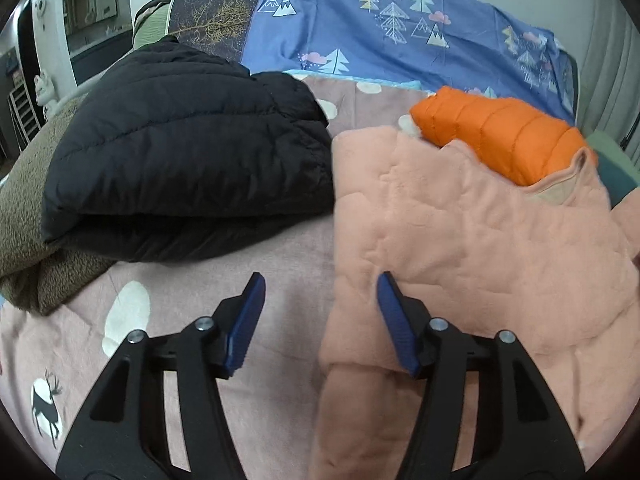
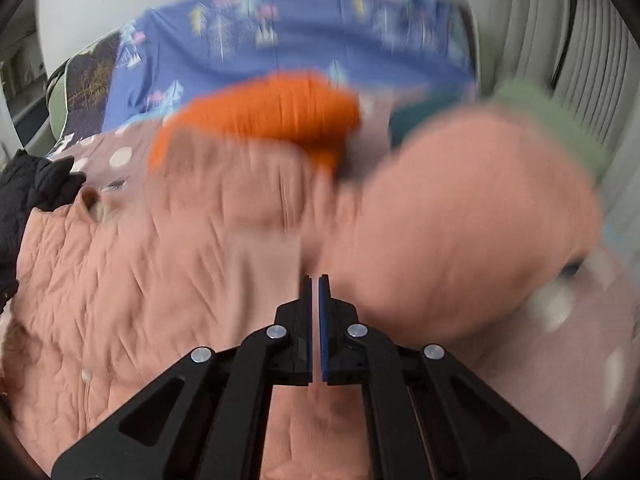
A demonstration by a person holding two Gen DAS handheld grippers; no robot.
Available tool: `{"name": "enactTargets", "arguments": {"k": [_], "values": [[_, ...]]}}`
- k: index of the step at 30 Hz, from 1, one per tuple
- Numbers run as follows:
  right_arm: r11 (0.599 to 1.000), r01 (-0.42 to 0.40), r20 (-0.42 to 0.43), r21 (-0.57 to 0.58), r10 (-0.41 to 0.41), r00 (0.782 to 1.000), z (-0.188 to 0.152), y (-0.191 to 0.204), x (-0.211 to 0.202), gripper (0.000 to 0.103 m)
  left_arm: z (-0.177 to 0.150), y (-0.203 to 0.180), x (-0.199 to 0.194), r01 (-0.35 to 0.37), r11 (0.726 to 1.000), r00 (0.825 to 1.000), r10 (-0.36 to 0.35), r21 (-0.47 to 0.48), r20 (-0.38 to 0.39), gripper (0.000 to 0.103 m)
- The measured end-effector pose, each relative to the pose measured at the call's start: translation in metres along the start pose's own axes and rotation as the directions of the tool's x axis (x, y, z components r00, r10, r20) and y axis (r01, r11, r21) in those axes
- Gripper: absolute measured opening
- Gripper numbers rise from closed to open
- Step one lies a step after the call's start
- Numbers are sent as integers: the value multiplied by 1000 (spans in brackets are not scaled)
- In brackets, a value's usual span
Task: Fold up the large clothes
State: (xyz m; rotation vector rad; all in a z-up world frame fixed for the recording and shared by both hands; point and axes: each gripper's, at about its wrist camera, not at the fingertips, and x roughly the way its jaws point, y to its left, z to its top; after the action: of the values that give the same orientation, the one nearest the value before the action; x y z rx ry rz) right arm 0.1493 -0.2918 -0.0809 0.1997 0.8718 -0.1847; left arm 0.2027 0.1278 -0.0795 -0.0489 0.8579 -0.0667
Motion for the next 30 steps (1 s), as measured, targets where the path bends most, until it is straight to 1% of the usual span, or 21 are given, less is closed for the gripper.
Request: {"name": "enactTargets", "arguments": {"k": [2,4,5,7,8,9,10,11,12,13,15,17,19,21,23,24,25,27,28,29,30], "values": [[996,-62,37,59,60,998,-3,-7,-10,2,4,-5,-19,55,998,998,-54,-6,25,49],[993,-115,116,30,111,987,0,3,-31,2,13,-21,-33,97,995,994,-97,12,57,41],[989,-146,135,4,144,980,1,11,-37,2,17,-30,-39,120,992,990,-122,30,69,41],[974,-216,125,-72,223,967,2,33,-43,3,19,-52,-46,157,985,983,-163,72,84,42],[973,-210,94,-100,220,971,0,41,-40,4,18,-63,-41,157,983,983,-164,89,78,43],[977,-178,63,-114,186,981,-6,46,-33,6,16,-74,-32,152,983,985,-159,106,64,44],[986,-108,-13,-129,107,994,-13,52,-10,10,11,-84,-17,131,983,990,-137,126,38,44],[988,-81,-74,-131,71,995,-24,52,9,10,3,-92,4,87,985,996,-89,150,3,44],[990,-78,-101,-117,66,993,-33,47,26,10,-9,-98,26,45,982,999,-41,181,-26,47],[990,-104,-51,-92,99,994,-39,40,25,9,-18,-103,35,32,977,999,-33,210,1,47],[987,-136,-30,-81,134,991,-42,32,13,9,-18,-108,28,8,973,999,-19,231,42,48],[980,-194,-36,-52,193,981,-36,20,-4,9,-15,-111,27,1,972,999,-12,236,47,50],[953,-299,61,49,296,953,-26,-18,-36,15,-14,-111,28,4,973,999,-15,231,46,50],[935,-321,179,147,294,939,-14,-67,-63,23,-12,-111,28,-5,972,999,-7,237,50,50],[912,-298,287,283,216,933,-10,-130,-86,34,-11,-114,28,-19,969,998,5,247,57,50],[895,-273,307,353,165,937,-8,-160,-94,35,-14,-114,29,-21,968,998,7,249,58,50],[852,-254,316,457,111,942,-7,-204,-95,35,-16,-114,29,-23,968,998,8,249,60,50],[742,-274,313,611,91,945,-13,-266,-92,35,-20,-114,31,-22,968,998,7,248,60,50],[666,-295,315,685,95,944,-19,-296,-88,40,-19,-114,31,-20,969,998,6,247,60,50],[588,-316,322,745,99,942,-25,-325,-83,51,-19,-114,31,-21,969,998,6,248,60,50],[529,-327,329,783,93,940,-31,-348,-78,57,-19,-114,31,-22,968,998,7,248,60,50]]}}
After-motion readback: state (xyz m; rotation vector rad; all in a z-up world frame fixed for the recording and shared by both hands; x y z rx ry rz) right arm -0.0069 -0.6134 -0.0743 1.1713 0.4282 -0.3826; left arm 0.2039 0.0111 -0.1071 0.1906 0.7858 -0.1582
